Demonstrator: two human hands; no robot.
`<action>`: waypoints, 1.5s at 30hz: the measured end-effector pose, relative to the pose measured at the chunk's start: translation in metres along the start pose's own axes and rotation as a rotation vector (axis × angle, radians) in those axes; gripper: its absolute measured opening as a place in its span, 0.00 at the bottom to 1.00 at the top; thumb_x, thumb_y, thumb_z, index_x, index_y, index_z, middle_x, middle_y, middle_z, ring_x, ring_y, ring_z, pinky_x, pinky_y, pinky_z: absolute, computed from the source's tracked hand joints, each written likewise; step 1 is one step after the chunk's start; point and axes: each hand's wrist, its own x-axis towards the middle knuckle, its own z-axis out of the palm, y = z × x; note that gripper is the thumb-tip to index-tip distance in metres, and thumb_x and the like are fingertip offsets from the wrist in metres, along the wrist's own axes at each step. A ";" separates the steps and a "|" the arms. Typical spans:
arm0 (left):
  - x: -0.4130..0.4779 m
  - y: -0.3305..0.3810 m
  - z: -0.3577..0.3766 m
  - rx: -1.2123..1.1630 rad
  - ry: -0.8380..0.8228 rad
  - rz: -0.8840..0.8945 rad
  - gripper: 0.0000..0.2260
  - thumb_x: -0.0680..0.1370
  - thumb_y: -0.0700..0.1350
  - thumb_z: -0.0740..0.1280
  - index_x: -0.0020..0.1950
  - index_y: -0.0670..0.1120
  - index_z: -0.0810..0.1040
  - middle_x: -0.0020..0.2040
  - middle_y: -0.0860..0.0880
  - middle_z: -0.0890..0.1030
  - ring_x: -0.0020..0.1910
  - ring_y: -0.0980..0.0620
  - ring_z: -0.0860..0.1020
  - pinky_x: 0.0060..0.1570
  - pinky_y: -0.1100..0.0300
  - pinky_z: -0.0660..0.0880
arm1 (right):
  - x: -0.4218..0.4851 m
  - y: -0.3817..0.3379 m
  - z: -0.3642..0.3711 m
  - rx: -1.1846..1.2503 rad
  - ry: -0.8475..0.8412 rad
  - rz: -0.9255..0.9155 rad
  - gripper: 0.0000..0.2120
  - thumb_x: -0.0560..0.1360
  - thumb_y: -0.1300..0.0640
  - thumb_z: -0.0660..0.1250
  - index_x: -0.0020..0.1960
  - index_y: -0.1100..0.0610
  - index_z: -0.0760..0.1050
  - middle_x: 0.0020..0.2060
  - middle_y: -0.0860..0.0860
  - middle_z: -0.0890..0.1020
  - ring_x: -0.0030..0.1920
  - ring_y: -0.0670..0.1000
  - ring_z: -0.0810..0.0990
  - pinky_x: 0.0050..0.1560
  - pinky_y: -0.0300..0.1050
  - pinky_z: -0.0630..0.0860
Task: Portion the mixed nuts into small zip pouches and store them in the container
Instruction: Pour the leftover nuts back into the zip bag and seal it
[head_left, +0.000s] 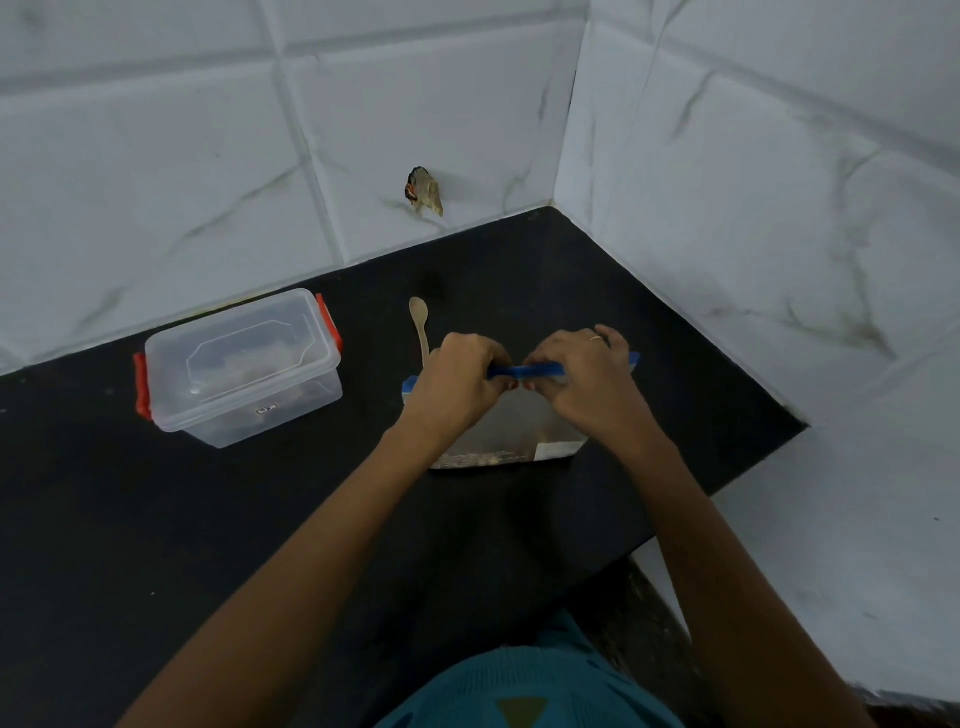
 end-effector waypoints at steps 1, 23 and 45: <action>0.000 0.000 -0.001 -0.002 0.000 0.008 0.09 0.76 0.41 0.66 0.55 0.40 0.79 0.52 0.45 0.80 0.49 0.54 0.77 0.49 0.67 0.71 | 0.002 -0.001 0.002 0.006 0.028 -0.002 0.10 0.75 0.55 0.65 0.56 0.52 0.77 0.56 0.47 0.78 0.61 0.48 0.70 0.69 0.48 0.49; -0.009 -0.020 -0.009 0.020 0.043 -0.049 0.09 0.75 0.43 0.67 0.55 0.43 0.79 0.51 0.48 0.80 0.42 0.60 0.72 0.46 0.66 0.70 | 0.008 -0.016 0.009 0.040 0.048 -0.092 0.11 0.74 0.55 0.66 0.56 0.54 0.78 0.54 0.48 0.79 0.59 0.50 0.71 0.64 0.45 0.54; -0.019 -0.036 -0.021 -0.037 0.040 -0.089 0.09 0.74 0.42 0.68 0.54 0.42 0.79 0.46 0.50 0.77 0.42 0.60 0.71 0.40 0.69 0.69 | 0.013 -0.026 0.016 0.094 0.071 -0.176 0.10 0.73 0.55 0.68 0.54 0.54 0.79 0.52 0.48 0.79 0.57 0.49 0.72 0.60 0.42 0.56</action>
